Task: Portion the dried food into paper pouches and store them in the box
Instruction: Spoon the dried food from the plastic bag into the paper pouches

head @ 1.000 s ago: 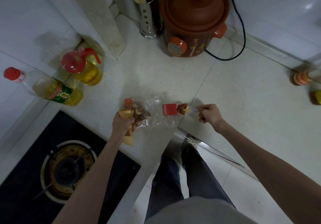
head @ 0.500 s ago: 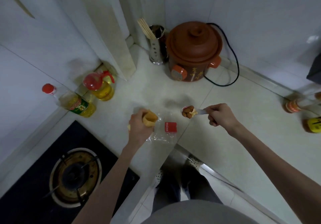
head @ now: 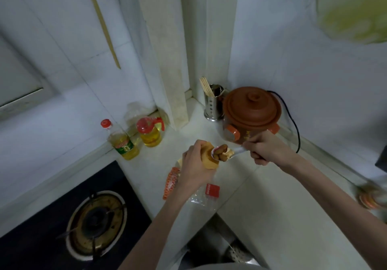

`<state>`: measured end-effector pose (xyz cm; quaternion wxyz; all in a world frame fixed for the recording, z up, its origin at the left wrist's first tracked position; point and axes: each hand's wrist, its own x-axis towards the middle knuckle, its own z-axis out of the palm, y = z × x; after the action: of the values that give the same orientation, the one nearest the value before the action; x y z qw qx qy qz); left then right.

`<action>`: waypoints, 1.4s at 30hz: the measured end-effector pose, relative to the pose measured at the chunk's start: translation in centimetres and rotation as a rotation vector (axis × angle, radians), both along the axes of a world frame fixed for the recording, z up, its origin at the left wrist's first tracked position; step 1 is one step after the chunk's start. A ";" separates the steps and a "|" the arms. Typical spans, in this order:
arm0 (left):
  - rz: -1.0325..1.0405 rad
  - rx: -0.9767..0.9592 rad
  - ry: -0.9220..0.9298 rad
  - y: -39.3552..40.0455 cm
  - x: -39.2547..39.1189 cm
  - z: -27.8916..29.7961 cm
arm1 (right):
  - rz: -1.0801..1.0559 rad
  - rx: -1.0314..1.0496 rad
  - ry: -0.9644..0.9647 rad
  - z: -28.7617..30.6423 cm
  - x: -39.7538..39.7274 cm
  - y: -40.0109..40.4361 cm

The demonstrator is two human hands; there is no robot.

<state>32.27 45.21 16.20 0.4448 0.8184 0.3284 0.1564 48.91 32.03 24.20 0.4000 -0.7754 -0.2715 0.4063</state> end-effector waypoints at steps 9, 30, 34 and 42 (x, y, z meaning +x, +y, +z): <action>-0.014 0.139 -0.024 -2.3 2.2 1.4 | 0.146 -0.087 -0.400 4.1 -0.5 0.6; 0.246 -0.096 -0.057 -4.8 -0.1 -2.9 | 0.007 0.140 -0.459 -2.2 1.6 -4.9; 0.229 -0.075 -0.064 -3.9 -0.2 -3.0 | -0.058 0.104 -0.402 -4.1 1.5 -6.2; 0.271 -0.069 0.055 -3.6 -2.7 -5.8 | 0.011 -0.011 -0.420 -8.7 1.2 -6.7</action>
<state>29.52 41.58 10.43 0.4384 0.7548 0.4530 0.1812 50.13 25.36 15.47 0.3280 -0.8437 -0.3509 0.2396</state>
